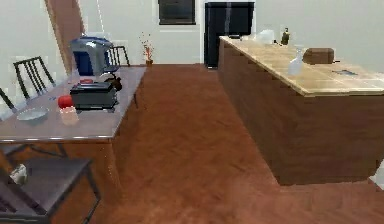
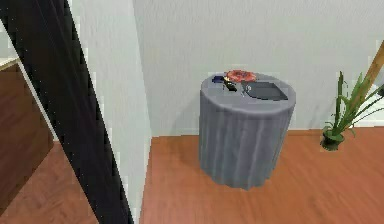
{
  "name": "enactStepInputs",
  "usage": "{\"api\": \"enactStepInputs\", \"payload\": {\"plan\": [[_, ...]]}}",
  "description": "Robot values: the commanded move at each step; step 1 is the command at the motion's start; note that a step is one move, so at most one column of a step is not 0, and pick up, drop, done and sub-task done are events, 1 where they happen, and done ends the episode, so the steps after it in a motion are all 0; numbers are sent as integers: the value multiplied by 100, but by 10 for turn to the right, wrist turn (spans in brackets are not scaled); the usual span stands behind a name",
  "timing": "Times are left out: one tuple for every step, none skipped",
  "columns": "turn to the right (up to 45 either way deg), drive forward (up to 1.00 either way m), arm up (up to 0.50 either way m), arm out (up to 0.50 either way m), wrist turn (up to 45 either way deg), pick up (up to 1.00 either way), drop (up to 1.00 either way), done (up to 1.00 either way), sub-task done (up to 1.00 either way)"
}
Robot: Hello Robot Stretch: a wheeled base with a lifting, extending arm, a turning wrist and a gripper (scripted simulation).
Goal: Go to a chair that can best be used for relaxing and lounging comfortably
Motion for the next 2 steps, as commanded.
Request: {"api": "enactStepInputs", "payload": {"plan": [[0,25,0,0,0,0,0,0,0],[-450,0,0,0,0,0,0,0,0]]}}
